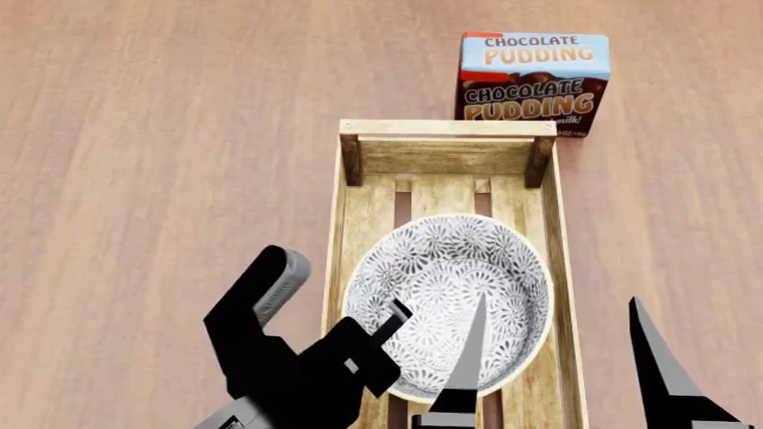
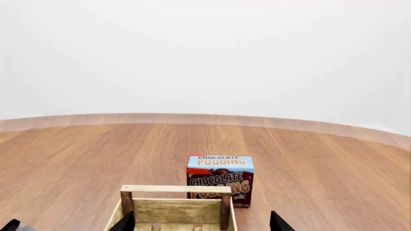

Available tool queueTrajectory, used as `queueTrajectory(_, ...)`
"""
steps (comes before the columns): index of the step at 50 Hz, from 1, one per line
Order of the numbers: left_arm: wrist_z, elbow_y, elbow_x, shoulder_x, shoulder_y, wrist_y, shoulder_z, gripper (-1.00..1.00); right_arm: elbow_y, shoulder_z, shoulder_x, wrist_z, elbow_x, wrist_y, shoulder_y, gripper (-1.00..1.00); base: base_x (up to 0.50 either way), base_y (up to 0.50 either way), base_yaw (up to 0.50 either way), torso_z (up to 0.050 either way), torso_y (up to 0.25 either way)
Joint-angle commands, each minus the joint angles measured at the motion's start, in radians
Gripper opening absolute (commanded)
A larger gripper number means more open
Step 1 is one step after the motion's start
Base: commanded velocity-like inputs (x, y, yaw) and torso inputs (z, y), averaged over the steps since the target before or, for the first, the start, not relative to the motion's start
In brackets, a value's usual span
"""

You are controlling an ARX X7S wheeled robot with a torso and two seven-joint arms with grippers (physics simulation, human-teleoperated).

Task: Pick up the bowl on the left and put it in the tray.

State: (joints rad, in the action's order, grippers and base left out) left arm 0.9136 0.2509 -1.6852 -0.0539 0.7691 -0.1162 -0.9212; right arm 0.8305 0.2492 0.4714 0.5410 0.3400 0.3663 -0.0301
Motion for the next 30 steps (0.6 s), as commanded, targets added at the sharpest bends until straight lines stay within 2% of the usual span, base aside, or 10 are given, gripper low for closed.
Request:
queueTrajectory(1, -0.031, 0.039, 0.008, 0.024, 0.015, -0.025, -0.007, -1.0, 0.006, -0.028, -0.016, -0.024, -0.011, -0.003, 0.003, 1.0, 0.0, 0.0, 0.0, 0.0, 0.0)
queueTrajectory(2, -0.031, 0.04, 0.006, 0.023, 0.016, -0.022, -0.011, -1.0, 0.005, -0.028, -0.016, -0.024, -0.011, -0.003, 0.003, 1.0, 0.0, 0.0, 0.0, 0.0, 0.0)
queueTrajectory(3, -0.047, 0.033, 0.004, 0.023, 0.014, -0.026, -0.01, 1.0, 0.005, -0.028, -0.016, -0.024, -0.011, -0.003, 0.003, 1.0, 0.0, 0.0, 0.0, 0.0, 0.0)
queueTrajectory(30, -0.01, -0.016, -0.001, -0.006, 0.024, -0.046, -0.055, 1.0, 0.014, -0.018, -0.01, -0.014, -0.01, 0.003, -0.002, 1.0, 0.0, 0.0, 0.0, 0.0, -0.002)
